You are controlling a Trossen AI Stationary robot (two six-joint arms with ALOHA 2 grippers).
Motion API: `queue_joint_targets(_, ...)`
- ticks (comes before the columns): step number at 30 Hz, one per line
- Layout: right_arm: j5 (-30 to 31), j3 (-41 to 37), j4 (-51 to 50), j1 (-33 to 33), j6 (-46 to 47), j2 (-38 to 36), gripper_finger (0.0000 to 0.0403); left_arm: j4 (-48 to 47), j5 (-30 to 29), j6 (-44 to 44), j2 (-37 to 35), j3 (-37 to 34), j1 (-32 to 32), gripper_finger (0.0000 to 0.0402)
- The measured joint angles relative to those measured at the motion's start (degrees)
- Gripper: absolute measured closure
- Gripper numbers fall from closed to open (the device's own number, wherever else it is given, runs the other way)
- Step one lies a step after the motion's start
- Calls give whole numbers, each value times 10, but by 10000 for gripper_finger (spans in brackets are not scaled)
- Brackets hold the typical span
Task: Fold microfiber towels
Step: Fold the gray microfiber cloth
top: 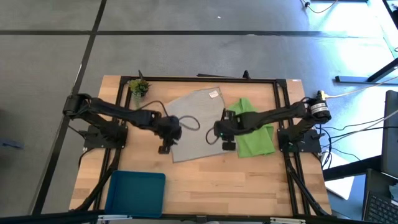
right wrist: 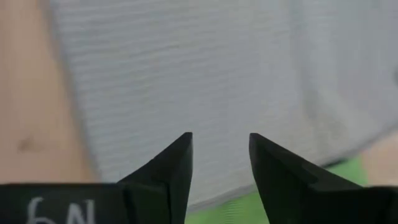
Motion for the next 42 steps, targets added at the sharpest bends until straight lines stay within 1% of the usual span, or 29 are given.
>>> queue_joint_targets(2,-21,-5,1,12,-7,0,244,0,-32,-29,0,0,-33,310)
queue_joint_targets(4,-55,-18,3,24,-9,0,244,1,-54,-68,6,1,-67,310)
queue_joint_targets(6,-72,-39,28,36,-10,0,244,0,-73,-88,9,1,-100,310)
queue_joint_targets(9,-86,-80,67,46,-14,0,244,11,-108,-119,16,1,-141,310)
queue_joint_targets(13,-82,-109,115,47,-15,0,244,33,-154,-152,31,1,-172,310)
queue_joint_targets(18,-82,-119,129,47,-17,0,244,52,-154,-153,56,1,-190,310)
queue_joint_targets(26,-82,-119,130,47,-14,0,244,102,-164,-154,62,1,-192,310)
queue_joint_targets(29,-83,-119,130,47,-12,0,244,105,-165,-164,62,1,-192,310)
queue_joint_targets(32,-100,-119,130,47,-14,0,244,105,-162,-179,65,1,-192,310)
queue_joint_targets(38,-100,-119,120,47,-15,2,244,105,-164,-175,100,2,-195,310)
queue_joint_targets(42,-101,-119,108,47,-15,2,244,109,-149,-168,123,3,-199,310)
